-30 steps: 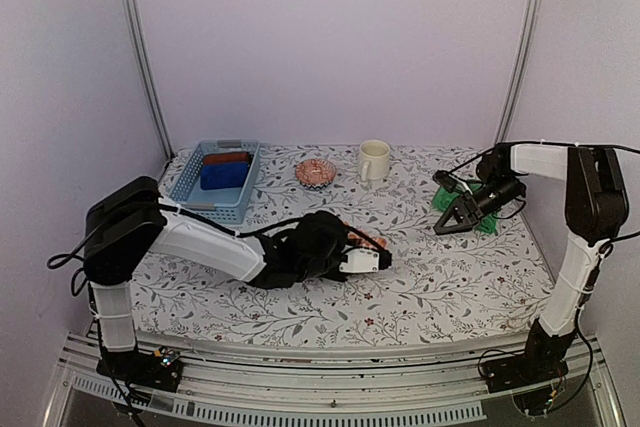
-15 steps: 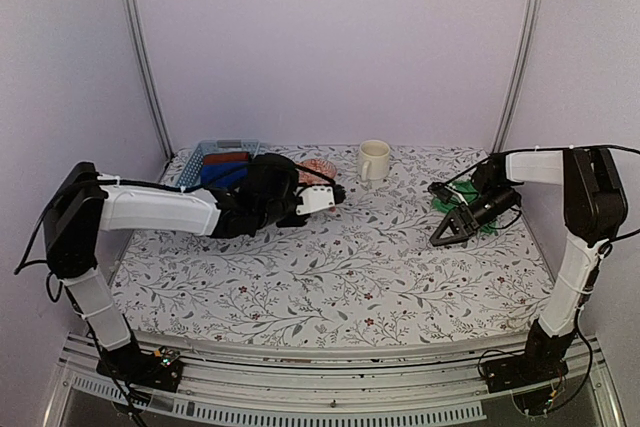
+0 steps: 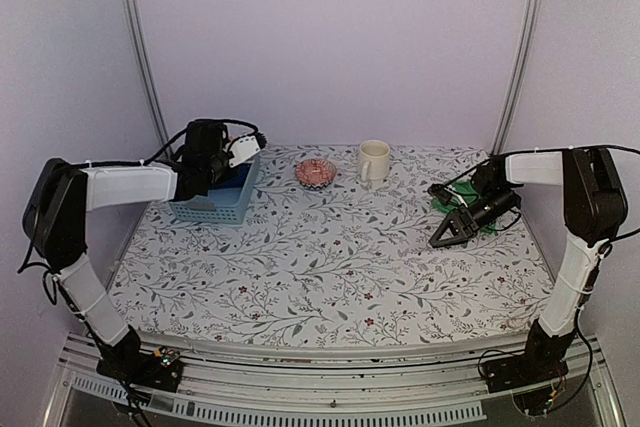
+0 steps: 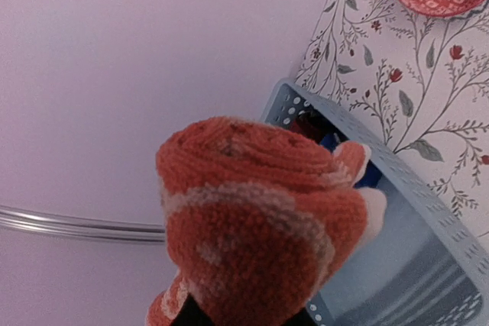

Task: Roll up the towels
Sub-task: Place the towel in the bin.

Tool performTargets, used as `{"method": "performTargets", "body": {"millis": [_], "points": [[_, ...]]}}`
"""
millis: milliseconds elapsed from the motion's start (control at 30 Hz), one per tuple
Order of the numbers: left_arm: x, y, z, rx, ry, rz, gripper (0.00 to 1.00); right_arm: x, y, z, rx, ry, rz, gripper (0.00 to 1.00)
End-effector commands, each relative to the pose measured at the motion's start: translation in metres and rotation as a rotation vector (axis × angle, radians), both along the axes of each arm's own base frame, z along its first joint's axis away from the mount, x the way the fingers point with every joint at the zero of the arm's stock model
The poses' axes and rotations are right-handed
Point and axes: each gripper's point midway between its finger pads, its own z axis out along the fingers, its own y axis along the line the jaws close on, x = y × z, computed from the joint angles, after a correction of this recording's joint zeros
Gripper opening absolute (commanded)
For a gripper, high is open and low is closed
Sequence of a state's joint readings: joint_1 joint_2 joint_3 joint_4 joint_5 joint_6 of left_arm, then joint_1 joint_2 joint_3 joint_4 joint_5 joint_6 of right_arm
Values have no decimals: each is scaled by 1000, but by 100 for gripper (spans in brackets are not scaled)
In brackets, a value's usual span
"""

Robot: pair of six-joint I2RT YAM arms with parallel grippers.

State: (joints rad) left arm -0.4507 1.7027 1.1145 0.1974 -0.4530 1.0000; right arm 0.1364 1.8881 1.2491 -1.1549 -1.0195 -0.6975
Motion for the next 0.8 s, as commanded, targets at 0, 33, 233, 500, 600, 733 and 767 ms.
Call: {"method": "performTargets", "body": {"millis": [0, 33, 233, 500, 600, 733, 767], "points": [[25, 38, -15, 14, -15, 60, 0, -2, 0, -7, 4, 13, 0, 44], [29, 44, -18, 14, -21, 64, 0, -2, 0, -7, 3, 13, -1, 44], [69, 67, -43, 41, -32, 93, 0, -4, 0, -10, 4, 25, -1, 44], [91, 79, -96, 80, 28, 79, 0, -3, 0, -15, -1, 26, 0, 44], [84, 77, -109, 70, 62, 64, 0, -4, 0, -16, 0, 33, 0, 43], [70, 77, -118, 27, 104, 62, 0, -4, 1, -20, 3, 54, 0, 43], [67, 78, -120, 22, 112, 63, 0, -4, 1, -21, 5, 57, 0, 43]]}}
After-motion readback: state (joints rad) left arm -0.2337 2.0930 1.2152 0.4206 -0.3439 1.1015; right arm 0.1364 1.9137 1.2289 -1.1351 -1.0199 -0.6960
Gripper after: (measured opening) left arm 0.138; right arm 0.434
